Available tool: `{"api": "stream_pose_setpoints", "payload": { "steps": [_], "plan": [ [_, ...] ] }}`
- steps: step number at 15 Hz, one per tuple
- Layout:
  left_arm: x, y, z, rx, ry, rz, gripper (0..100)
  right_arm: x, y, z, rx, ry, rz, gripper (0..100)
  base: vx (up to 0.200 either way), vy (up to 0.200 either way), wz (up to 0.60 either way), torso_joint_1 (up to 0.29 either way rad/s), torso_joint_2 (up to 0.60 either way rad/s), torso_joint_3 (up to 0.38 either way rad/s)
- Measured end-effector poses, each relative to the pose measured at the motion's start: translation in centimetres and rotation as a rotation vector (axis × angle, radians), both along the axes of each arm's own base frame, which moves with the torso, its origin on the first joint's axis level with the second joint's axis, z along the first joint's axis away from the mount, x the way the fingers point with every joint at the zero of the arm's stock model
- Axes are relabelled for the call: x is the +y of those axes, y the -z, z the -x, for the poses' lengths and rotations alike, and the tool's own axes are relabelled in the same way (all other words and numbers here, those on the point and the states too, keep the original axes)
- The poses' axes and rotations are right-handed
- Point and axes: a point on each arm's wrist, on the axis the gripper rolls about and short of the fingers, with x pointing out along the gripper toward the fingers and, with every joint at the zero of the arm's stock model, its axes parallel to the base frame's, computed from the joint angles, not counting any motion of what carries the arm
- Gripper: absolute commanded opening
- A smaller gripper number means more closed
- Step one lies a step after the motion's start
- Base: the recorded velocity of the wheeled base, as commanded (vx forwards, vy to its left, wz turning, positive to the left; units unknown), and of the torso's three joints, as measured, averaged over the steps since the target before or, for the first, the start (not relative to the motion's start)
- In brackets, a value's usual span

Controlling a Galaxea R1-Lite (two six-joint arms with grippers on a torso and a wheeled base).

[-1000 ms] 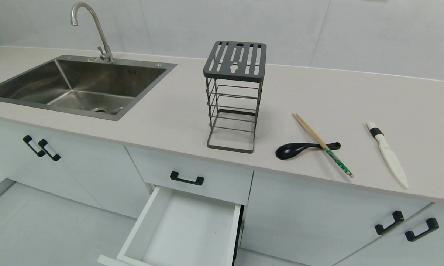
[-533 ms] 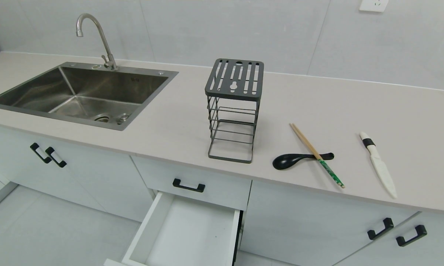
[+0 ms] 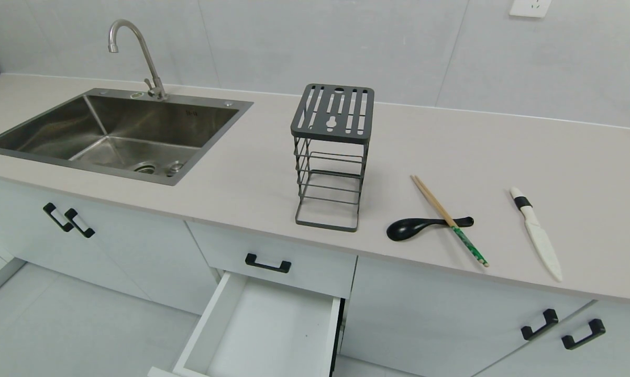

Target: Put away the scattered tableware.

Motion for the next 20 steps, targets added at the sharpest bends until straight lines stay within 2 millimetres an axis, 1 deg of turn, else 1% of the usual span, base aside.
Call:
{"api": "stream_pose_setpoints", "payload": {
  "steps": [2, 4, 5, 8, 10, 12, 13, 14, 15, 17, 18, 20],
  "plan": [
    [0.0, 0.0, 0.0, 0.000, 0.000, 0.000, 100, 0.0, -1.5, 0.2, -0.148, -0.006, 0.020, 100, 0.000, 0.000, 0.00, 0.000, 0.00, 0.000],
    [0.0, 0.0, 0.0, 0.001, 0.000, 0.000, 100, 0.0, -4.0, 1.0, -0.405, -0.005, 0.059, 100, 0.000, 0.000, 0.00, 0.000, 0.00, 0.000],
    [0.0, 0.0, 0.0, 0.001, 0.000, 0.001, 100, 0.1, -4.6, 1.3, -0.475, -0.020, 0.078, 100, 0.000, 0.000, 0.00, 0.000, 0.00, 0.000],
    [0.0, 0.0, 0.0, 0.000, 0.000, 0.000, 100, 0.4, -5.6, 1.4, -0.491, -0.105, 0.136, 100, 0.000, 0.000, 0.00, 0.000, 0.00, 0.000],
    [0.0, 0.0, 0.0, -0.001, 0.000, 0.001, 100, 0.7, -7.4, 0.8, -0.456, -0.199, 0.183, 100, 0.000, 0.000, 0.00, 0.000, 0.00, 0.000],
    [0.0, 0.0, 0.0, -0.001, -0.001, 0.001, 100, 0.8, -8.8, -0.4, -0.326, -0.287, 0.185, 100, 0.000, 0.000, 0.00, 0.000, 0.00, 0.000],
    [0.0, 0.0, 0.0, -0.001, -0.001, 0.001, 100, 0.9, -8.9, -1.2, -0.207, -0.334, 0.168, 100, 0.000, 0.000, 0.00, 0.000, 0.00, 0.000],
    [0.0, 0.0, 0.0, -0.001, -0.001, 0.001, 100, 0.9, -8.4, -1.8, -0.093, -0.380, 0.147, 100, 0.000, 0.000, 0.00, 0.000, 0.00, 0.000],
    [0.0, 0.0, 0.0, -0.001, -0.002, 0.001, 100, 1.0, -8.2, -2.4, -0.018, -0.421, 0.130, 100, 0.000, 0.000, 0.00, 0.000, 0.00, 0.000],
    [0.0, 0.0, 0.0, -0.001, -0.002, 0.001, 100, 1.0, -8.4, -3.8, 0.080, -0.458, 0.109, 100, 0.000, 0.000, 0.00, 0.000, 0.00, 0.000],
    [0.0, 0.0, 0.0, -0.001, -0.002, 0.001, 100, 1.0, -8.8, -4.6, 0.115, -0.471, 0.101, 100, 0.000, 0.000, 0.00, 0.000, 0.00, 0.000],
    [0.0, 0.0, 0.0, -0.001, -0.002, 0.001, 100, 1.2, -10.9, -6.7, 0.138, -0.503, 0.100, 100, 0.000, 0.000, 0.00, 0.000, 0.00, 0.000]
  ]
}}
